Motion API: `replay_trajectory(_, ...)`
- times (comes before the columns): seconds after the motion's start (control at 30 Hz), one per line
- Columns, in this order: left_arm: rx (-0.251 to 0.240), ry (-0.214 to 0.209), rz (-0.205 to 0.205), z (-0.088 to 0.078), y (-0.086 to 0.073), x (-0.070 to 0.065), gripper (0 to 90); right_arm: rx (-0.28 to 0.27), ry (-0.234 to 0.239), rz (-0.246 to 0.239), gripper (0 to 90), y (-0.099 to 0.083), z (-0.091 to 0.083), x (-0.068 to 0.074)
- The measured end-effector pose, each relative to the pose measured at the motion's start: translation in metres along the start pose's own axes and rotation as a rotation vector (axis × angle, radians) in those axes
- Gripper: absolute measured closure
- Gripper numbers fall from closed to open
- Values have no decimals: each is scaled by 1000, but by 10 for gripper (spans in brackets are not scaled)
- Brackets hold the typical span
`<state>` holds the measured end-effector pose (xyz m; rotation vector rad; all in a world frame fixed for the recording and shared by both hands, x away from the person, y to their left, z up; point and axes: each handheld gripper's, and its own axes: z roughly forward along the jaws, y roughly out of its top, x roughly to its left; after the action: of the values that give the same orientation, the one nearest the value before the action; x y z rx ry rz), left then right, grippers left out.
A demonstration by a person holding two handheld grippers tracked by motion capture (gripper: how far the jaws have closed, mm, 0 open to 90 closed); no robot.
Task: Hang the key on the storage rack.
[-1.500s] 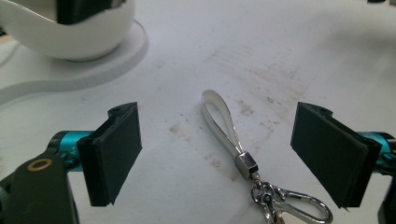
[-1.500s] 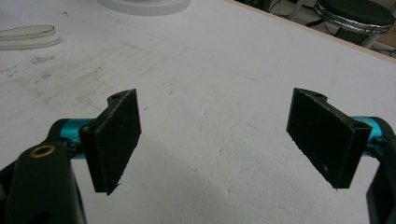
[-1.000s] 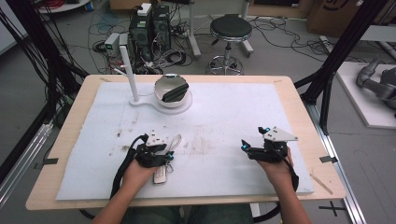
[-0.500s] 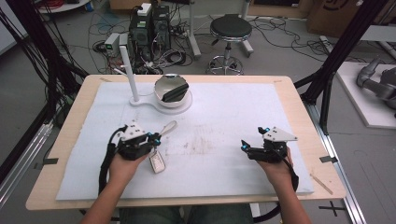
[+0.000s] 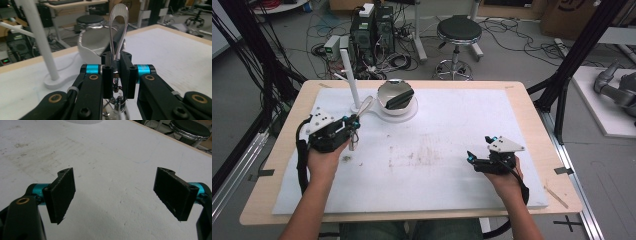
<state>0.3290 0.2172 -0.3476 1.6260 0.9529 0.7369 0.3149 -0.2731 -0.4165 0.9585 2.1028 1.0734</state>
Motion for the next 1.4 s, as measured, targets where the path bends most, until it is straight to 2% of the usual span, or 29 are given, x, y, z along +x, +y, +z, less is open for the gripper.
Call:
replay_trajectory(0.2,-34,75,-11,3,18,17,813,-10,1,5,180,0,-2,-1)
replay_trajectory(0.5,-78,214,18,6,42,30,813,-10,2,22,180,-1,-3,-4)
replay_trajectory(0.7,-56,283,5,11,50,47,813,-10,2,27,180,-2,-2,-6)
replay_trajectory(0.87,-31,295,-18,20,48,56,813,-12,1,30,180,-2,-3,-7)
replay_trajectory(1.17,29,296,-27,38,40,59,813,-10,-4,31,180,-3,-4,-8)
replay_trajectory(1.4,68,309,-51,49,33,66,812,-12,-4,25,180,-3,-5,-7)
